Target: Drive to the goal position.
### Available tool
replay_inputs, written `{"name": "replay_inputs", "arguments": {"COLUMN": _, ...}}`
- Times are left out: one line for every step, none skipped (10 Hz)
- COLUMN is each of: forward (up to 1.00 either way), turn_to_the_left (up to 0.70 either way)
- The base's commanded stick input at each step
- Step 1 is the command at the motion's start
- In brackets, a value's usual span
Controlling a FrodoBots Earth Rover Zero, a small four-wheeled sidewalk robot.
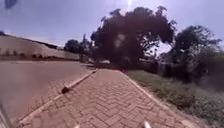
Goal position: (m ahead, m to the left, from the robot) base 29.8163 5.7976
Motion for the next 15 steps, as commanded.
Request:
{"name": "replay_inputs", "arguments": {"forward": 0.7, "turn_to_the_left": 0.0}}
{"name": "replay_inputs", "arguments": {"forward": 0.7, "turn_to_the_left": 0.0}}
{"name": "replay_inputs", "arguments": {"forward": 0.7, "turn_to_the_left": 0.0}}
{"name": "replay_inputs", "arguments": {"forward": 0.7, "turn_to_the_left": 0.0}}
{"name": "replay_inputs", "arguments": {"forward": 0.7, "turn_to_the_left": 0.0}}
{"name": "replay_inputs", "arguments": {"forward": 0.7, "turn_to_the_left": 0.0}}
{"name": "replay_inputs", "arguments": {"forward": 0.7, "turn_to_the_left": 0.0}}
{"name": "replay_inputs", "arguments": {"forward": 0.7, "turn_to_the_left": 0.0}}
{"name": "replay_inputs", "arguments": {"forward": 0.7, "turn_to_the_left": 0.0}}
{"name": "replay_inputs", "arguments": {"forward": 0.7, "turn_to_the_left": 0.0}}
{"name": "replay_inputs", "arguments": {"forward": 0.7, "turn_to_the_left": 0.0}}
{"name": "replay_inputs", "arguments": {"forward": 0.7, "turn_to_the_left": 0.0}}
{"name": "replay_inputs", "arguments": {"forward": 0.7, "turn_to_the_left": 0.0}}
{"name": "replay_inputs", "arguments": {"forward": 0.7, "turn_to_the_left": 0.0}}
{"name": "replay_inputs", "arguments": {"forward": 0.7, "turn_to_the_left": 0.0}}
